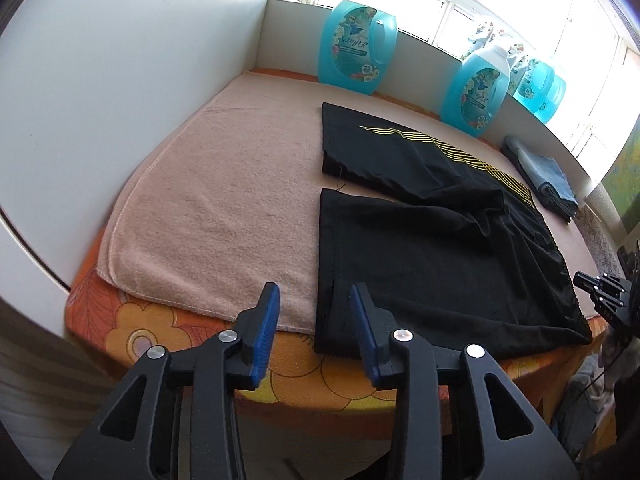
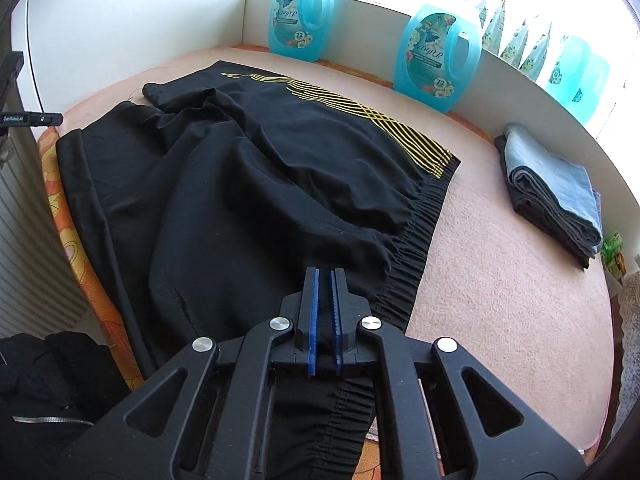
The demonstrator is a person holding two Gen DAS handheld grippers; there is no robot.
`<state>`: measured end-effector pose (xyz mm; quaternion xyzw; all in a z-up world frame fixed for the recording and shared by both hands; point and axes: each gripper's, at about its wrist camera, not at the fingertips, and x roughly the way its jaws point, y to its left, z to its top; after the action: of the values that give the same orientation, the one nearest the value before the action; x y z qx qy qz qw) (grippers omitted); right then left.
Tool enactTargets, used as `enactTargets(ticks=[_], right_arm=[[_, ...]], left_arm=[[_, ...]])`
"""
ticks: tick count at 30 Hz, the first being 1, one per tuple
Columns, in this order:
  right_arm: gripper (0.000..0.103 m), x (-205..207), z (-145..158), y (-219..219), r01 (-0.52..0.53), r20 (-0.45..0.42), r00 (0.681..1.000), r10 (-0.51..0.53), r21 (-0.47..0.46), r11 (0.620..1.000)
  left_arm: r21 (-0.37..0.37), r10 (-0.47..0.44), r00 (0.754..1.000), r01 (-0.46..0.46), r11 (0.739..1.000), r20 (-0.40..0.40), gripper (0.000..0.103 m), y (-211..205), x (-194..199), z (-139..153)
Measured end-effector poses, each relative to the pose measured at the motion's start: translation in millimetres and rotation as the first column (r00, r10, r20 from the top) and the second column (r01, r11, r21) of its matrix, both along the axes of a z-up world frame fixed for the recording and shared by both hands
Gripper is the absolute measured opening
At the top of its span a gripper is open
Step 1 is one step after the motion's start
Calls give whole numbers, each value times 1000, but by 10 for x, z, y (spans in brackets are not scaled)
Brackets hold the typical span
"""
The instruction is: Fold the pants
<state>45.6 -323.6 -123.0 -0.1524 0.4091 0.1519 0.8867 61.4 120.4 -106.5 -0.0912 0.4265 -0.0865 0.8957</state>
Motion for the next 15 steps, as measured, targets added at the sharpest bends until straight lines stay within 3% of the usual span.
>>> enactTargets(ticks=[1, 2, 4, 9, 15], right_arm=[[14, -4, 3, -51, 7, -12, 1000, -7, 23, 1000], [28, -16, 11, -105, 9, -21, 1000, -8, 55, 998], [44, -74, 43, -213, 19, -24, 1000, -17, 100, 995], [44, -351, 92, -365, -35, -26, 999, 39, 126, 991], [51, -649, 7, -296, -116, -38, 992, 120, 94, 989]], left_arm=[[6, -10, 1000, 10, 1000, -2, 41, -25, -2, -19], [17, -17, 1000, 17, 1000, 3, 41, -59, 2, -28], [28, -55, 998, 54, 998, 21, 41, -143, 6, -36], [169, -147, 989, 146, 975, -7, 42, -391, 90, -154], [223, -179, 984, 175, 959, 1, 42, -507, 162, -154]])
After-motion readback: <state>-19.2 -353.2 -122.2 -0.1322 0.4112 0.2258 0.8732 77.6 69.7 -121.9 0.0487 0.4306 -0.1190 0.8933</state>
